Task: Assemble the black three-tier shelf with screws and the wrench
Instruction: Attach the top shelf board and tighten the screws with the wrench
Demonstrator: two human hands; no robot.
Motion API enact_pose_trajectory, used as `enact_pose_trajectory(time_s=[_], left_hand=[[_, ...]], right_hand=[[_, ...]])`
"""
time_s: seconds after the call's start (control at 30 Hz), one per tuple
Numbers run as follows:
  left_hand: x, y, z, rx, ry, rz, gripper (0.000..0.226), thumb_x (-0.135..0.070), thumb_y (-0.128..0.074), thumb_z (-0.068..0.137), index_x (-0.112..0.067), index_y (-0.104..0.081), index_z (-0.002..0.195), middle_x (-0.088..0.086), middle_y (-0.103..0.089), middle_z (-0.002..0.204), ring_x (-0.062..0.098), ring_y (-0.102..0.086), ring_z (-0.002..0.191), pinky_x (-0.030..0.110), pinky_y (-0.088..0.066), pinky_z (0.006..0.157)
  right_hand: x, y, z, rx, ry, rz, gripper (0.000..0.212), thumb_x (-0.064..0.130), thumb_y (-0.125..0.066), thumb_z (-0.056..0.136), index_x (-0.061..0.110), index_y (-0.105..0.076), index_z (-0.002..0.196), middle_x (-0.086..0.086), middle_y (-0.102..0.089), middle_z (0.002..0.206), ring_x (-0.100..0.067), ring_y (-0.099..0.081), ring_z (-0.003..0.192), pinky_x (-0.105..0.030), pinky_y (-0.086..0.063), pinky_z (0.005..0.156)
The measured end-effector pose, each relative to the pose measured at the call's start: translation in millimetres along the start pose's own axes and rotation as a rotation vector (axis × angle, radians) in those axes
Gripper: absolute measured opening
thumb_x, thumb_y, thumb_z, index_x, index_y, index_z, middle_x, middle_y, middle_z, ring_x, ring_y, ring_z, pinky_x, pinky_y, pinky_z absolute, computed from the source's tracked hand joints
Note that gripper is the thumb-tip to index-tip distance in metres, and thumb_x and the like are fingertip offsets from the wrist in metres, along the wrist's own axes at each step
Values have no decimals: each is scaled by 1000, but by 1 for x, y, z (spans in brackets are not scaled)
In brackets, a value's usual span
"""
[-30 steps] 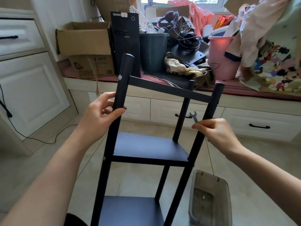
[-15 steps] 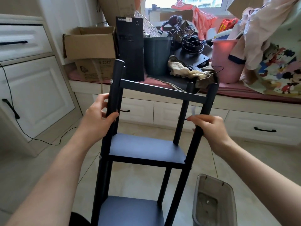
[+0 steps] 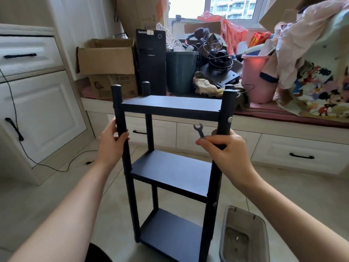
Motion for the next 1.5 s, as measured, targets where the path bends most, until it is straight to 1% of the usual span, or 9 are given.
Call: enact_pose_trajectory(time_s=[0.27, 0.4, 0.47, 0.6, 0.73, 0.9, 1.1, 1.23, 1.5], left_hand=[[20, -11, -1, 53, 79, 3, 62, -1, -57, 99, -31, -44, 151, -4, -67, 112, 15, -67, 97, 27, -55, 83], [17, -13, -5, 40, 72, 79, 64, -2, -56, 100, -31, -37, 154, -8, -61, 127, 0, -59, 106, 22, -48, 87], [14, -19, -5, 70, 111, 147, 67, -1, -52, 101, -26, -27, 158, -1, -57, 137, 20, -59, 121, 34, -47, 98], [-14, -37, -20, 125, 136, 320, 81, 1, -52, 96, -14, -5, 161, 14, -16, 166, 33, -13, 154, 44, -15, 125], [-48, -91, -69, 529, 143, 145, 82, -11, -62, 97, -28, -13, 160, -9, -11, 167, 12, -5, 154, 29, -7, 121], [-62, -128, -124, 900, 306, -208, 64, -7, -64, 93, -26, -42, 151, -11, -46, 154, 7, -41, 142, 37, -31, 120], [-68, -129, -117, 609, 358, -499, 20, -25, -69, 94, -19, -62, 112, -2, -75, 102, 16, -74, 89, 29, -58, 85], [-72, -120, -109, 411, 232, -487, 20, -33, -58, 100, -13, -58, 97, -1, -59, 70, 15, -58, 59, 22, -50, 60], [-80, -116, -104, 343, 110, -511, 27, -42, -55, 99, -17, -52, 88, -3, -41, 62, 10, -36, 51, 21, -33, 47]], right_hand=[[5, 0, -6, -17, 19, 20, 4, 14, -78, 82, 13, -81, 82, -4, -58, 81, -4, -53, 73, -11, -41, 67], [7, -4, -7, -24, 25, 41, 3, 15, -78, 82, 14, -81, 82, -2, -57, 80, -2, -52, 73, -9, -40, 68], [8, -7, -5, -12, 25, 51, 4, 15, -78, 82, 15, -81, 83, 0, -56, 80, -2, -52, 72, -9, -40, 68], [12, -19, -1, 33, 23, 64, 5, 17, -77, 83, 15, -81, 85, 2, -56, 86, -3, -53, 75, -10, -42, 71], [19, -32, 4, 89, 40, 98, 3, 18, -77, 83, 17, -80, 83, -5, -56, 89, -8, -53, 80, -15, -43, 74], [19, -37, 15, 176, -11, 315, 12, 20, -71, 86, 27, -80, 80, 9, -69, 85, -13, -62, 94, -22, -45, 81], [21, -43, 22, 277, -47, 308, 11, 20, -70, 88, 22, -80, 83, -3, -74, 88, -18, -68, 87, -25, -54, 74], [31, -50, 23, 349, -6, 334, 12, 27, -68, 87, 26, -79, 84, 7, -71, 84, -8, -66, 87, -18, -50, 77], [10, -10, 22, 113, -46, 318, 16, 35, -78, 76, 22, -82, 85, 2, -63, 96, -12, -61, 97, -28, -48, 87]])
Point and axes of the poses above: each hand's wrist, its own z-axis towards the middle knuckle, its own y-axis out of the back of the hand, x = y × z, the point moved 9 cm from there along z, towards the middle knuckle
